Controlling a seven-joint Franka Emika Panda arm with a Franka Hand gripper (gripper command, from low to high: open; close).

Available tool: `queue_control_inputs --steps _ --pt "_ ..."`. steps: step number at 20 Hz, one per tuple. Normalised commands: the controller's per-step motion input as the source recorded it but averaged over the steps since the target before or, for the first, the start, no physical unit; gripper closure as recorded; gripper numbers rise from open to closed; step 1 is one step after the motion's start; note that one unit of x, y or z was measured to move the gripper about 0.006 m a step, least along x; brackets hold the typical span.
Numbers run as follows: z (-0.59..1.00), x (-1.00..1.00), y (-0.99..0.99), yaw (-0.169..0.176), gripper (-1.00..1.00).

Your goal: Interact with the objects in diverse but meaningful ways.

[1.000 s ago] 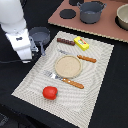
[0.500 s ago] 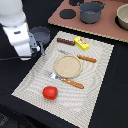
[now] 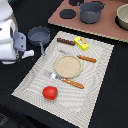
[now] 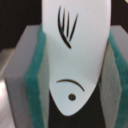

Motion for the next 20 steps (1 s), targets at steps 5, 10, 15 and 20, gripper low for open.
queue_control_inputs --steps 5,10,15,20 --pt "-0.21 0.55 -0.36 -0.177 1.0" --pt "0.06 0.76 -0.31 -0.165 1.0" --pt "0.0 0.69 -0.31 -0.167 1.0" --pt "-0.08 0.29 -0.27 -0.108 -1.0"
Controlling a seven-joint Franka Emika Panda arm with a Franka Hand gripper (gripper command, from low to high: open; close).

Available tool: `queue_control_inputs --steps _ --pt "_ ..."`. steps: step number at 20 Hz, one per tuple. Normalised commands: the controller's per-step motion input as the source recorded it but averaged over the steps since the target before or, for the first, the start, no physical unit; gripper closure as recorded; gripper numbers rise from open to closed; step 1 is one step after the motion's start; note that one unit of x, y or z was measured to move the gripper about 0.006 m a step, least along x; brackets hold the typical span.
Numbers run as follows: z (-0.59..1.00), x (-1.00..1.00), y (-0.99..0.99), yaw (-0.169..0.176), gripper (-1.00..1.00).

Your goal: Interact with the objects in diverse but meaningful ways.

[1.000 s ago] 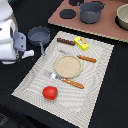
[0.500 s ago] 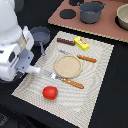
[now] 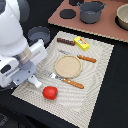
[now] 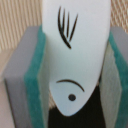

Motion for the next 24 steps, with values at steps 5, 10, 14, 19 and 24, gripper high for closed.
queue_control_inputs --steps 5,10,14,19,24 --pt "0.66 -0.06 -0.06 -0.036 -1.0" --pt "1.0 0.0 0.03 -0.029 -1.0" --pt "1.0 0.0 0.25 -0.006 -1.0" --pt "0.7 -0.17 0.8 0.036 -1.0" --pt "0.07 -0.34 0.95 0.013 -1.0"
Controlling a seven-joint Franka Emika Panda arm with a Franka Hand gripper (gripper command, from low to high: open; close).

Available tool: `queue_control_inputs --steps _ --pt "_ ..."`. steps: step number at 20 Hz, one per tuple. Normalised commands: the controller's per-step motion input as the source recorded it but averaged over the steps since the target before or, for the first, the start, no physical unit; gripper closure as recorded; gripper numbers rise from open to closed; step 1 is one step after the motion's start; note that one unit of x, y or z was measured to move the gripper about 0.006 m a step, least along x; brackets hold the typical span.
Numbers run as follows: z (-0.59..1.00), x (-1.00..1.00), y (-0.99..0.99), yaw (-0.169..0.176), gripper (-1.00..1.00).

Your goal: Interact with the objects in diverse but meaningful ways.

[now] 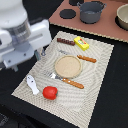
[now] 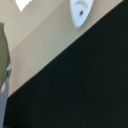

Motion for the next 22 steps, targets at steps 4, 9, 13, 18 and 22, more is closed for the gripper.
queue_control_inputs --steps 4,9,13,18,22 --pt "0.0 -0.38 1.0 0.0 -1.0" --pt "0.18 -0.26 1.0 0.0 -1.0" --pt "1.0 0.11 0.98 0.0 -1.0" --pt "0.94 0.7 0.77 0.0 -1.0" --pt "0.66 0.79 0.6 0.0 -1.0"
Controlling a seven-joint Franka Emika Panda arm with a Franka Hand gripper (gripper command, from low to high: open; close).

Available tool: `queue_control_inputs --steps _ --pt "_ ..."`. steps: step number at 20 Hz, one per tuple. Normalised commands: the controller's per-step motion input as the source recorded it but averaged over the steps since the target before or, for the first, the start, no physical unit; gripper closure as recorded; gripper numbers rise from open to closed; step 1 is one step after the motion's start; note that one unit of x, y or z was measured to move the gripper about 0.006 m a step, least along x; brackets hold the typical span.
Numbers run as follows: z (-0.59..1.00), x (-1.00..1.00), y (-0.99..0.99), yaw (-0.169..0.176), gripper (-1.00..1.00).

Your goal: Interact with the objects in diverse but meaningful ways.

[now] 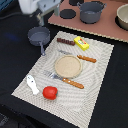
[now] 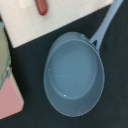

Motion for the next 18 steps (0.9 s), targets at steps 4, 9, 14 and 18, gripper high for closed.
queue_control_inputs --steps 4,9,14,18 --pt "0.45 0.84 0.51 0.0 -1.0" --pt "0.12 0.85 0.47 0.005 -1.0" --pt "0.09 0.88 0.51 0.0 -1.0" --pt "0.08 0.7 0.7 0.0 -1.0"
